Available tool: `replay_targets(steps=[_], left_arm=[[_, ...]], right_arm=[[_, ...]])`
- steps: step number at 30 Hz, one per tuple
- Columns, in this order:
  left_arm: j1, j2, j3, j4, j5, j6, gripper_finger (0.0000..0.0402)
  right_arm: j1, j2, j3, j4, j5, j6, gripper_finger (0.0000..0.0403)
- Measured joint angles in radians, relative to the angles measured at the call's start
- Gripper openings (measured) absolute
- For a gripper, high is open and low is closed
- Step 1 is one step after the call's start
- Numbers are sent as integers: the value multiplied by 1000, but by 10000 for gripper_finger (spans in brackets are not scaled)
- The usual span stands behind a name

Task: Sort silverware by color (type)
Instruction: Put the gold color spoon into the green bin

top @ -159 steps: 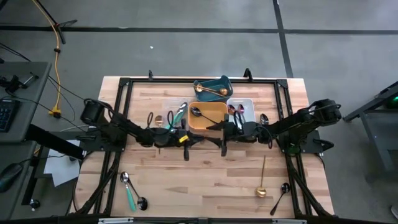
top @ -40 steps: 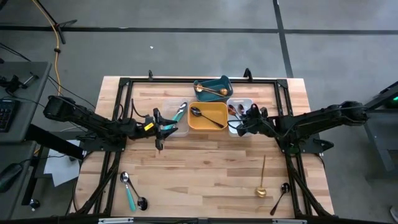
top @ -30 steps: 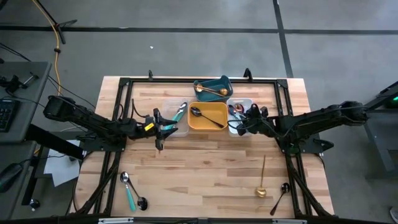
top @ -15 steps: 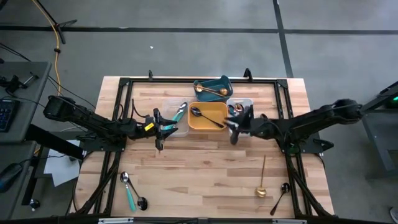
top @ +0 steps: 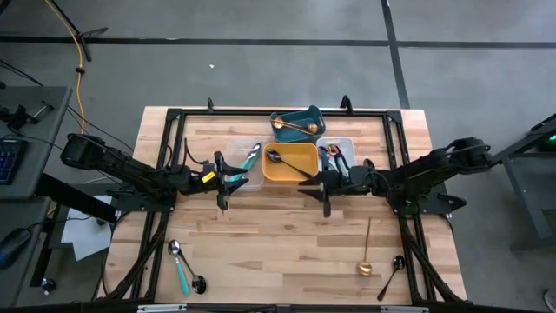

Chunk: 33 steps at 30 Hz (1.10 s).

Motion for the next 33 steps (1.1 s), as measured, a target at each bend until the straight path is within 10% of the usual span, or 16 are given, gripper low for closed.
replay_targets(steps=[33], left_arm=[[0, 0, 0, 0, 0, 1, 140]], right_arm=[[0, 0, 0, 0, -2, 34, 89]])
